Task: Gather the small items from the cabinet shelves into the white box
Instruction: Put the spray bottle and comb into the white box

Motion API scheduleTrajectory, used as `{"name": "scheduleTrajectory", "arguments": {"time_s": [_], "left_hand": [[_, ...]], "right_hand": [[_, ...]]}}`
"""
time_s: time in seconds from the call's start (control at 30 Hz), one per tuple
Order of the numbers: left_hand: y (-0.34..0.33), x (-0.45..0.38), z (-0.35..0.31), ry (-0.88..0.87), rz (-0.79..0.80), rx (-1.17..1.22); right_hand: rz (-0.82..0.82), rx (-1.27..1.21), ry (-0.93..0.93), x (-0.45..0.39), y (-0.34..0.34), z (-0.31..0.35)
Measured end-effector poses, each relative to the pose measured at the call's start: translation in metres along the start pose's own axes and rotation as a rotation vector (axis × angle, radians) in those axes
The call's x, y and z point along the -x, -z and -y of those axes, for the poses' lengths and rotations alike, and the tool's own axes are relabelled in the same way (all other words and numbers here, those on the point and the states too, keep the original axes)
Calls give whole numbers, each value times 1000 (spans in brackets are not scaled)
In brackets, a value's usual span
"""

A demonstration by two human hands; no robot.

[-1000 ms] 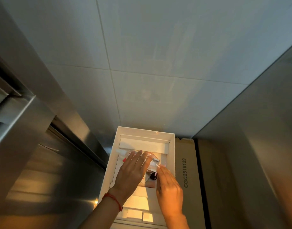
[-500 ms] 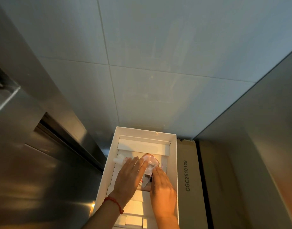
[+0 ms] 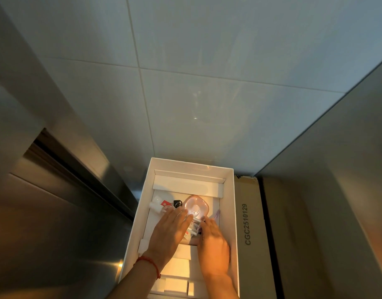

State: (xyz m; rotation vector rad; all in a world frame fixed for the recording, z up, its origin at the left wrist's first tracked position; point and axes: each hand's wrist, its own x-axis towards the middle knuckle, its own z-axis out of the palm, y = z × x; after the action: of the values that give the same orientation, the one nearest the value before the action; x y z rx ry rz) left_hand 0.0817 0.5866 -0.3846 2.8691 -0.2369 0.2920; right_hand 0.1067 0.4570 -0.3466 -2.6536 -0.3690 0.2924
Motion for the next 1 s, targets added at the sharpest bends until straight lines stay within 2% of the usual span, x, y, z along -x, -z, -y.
{"name": "scheduleTrajectory", "arguments": {"time_s": [0.1, 0.27, 0.53, 0.87, 1.0], "left_hand": [[-1, 1, 1, 3, -3, 9], [1, 2, 1, 0, -21, 11], [6, 0, -2, 44, -66, -2], [15, 4, -7, 72, -102, -11], [23, 8, -11, 64, -114, -9]], "right_hand": [[141, 62, -41, -1, -1, -4], [190, 33, -87, -2, -1, -4], [186, -3, -89, -1, 2, -4], [90, -2, -4, 12, 16, 4], [114, -20, 29, 22, 24, 7]]}}
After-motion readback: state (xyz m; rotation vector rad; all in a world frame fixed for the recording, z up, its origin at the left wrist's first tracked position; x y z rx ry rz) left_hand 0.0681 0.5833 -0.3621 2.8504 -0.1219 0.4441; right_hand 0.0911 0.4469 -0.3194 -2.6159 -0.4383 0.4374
